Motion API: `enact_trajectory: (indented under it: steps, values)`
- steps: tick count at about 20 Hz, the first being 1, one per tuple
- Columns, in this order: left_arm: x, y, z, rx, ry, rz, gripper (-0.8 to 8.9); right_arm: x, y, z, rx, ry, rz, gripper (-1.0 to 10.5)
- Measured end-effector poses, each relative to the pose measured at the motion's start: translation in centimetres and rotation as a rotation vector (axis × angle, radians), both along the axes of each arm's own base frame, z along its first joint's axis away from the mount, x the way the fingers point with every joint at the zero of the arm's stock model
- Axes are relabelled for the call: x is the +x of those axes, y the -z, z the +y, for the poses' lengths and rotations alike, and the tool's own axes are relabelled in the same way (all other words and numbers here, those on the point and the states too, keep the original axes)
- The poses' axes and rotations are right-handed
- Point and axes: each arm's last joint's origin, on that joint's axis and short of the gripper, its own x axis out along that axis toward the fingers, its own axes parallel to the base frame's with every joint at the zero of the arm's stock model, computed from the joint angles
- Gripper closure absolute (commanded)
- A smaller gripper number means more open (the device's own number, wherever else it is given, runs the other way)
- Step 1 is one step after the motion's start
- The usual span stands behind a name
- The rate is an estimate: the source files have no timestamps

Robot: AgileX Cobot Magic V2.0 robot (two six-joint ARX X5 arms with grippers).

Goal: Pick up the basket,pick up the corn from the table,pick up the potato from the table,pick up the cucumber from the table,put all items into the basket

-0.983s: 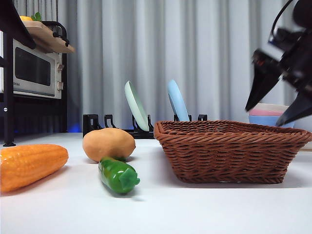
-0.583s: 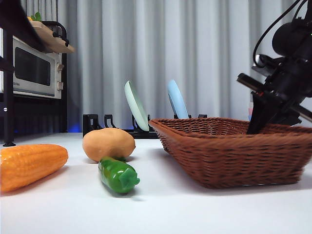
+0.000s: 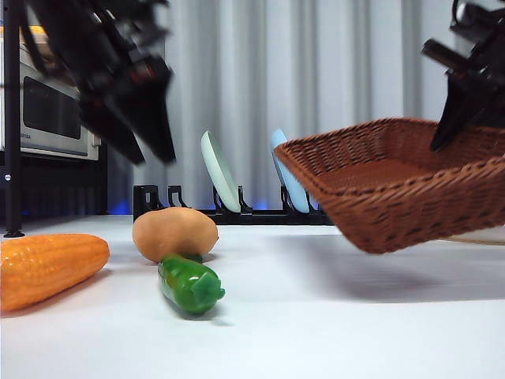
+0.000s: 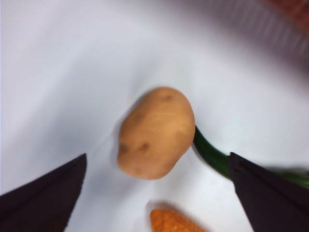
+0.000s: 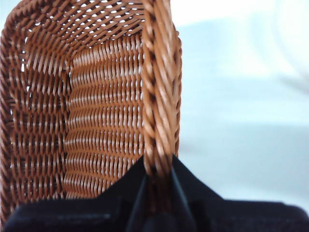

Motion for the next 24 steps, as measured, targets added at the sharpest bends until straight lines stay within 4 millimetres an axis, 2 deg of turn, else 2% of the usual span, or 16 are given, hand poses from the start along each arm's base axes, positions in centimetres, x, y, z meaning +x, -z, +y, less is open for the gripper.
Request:
enact_trajectory:
  steps: [3,5,9,11,14,17,20,21,23,24]
  values:
    - [0.7,2.9,-1.8,0.121,0.053,0.035,3.07,-0.9,-1.0,-1.2,0.000,0.040,-0.008,9.6]
    - [1.4,4.0,-2.3,0.135,0.064,0.027,3.09,-1.5,-1.5,-1.8,0.000,0.064,-0.017,9.6]
    - [2.2,4.2,-2.7,0.123,0.094,-0.048,3.17,-1.9,-1.9,-2.3,-0.003,0.079,-0.027,9.6]
    - [2.2,4.1,-2.9,0.094,0.122,-0.046,3.83,-1.9,-1.9,-2.3,-0.005,0.076,-0.026,9.6]
    - [2.4,4.5,-3.0,0.078,0.154,-0.043,3.83,-1.9,-1.9,-2.3,-0.006,0.074,-0.027,9.6]
    - [2.8,5.7,-3.2,0.088,0.159,-0.016,3.82,-1.9,-1.9,-2.3,-0.007,0.074,-0.028,9.6]
    - [3.3,7.7,-3.5,0.094,0.168,0.043,3.93,-1.9,-1.9,-2.3,-0.007,0.074,-0.028,9.6]
    - [3.4,7.9,-3.6,0.087,0.173,0.050,4.91,-1.9,-1.9,-2.3,-0.007,0.074,-0.028,9.6]
    - [3.4,8.0,-3.6,0.091,0.174,0.045,8.33,-1.9,-1.9,-2.3,-0.007,0.074,-0.028,9.6]
    - [3.4,7.9,-3.6,0.099,0.171,0.043,8.21,-1.9,-1.9,-2.3,-0.007,0.074,-0.028,9.6]
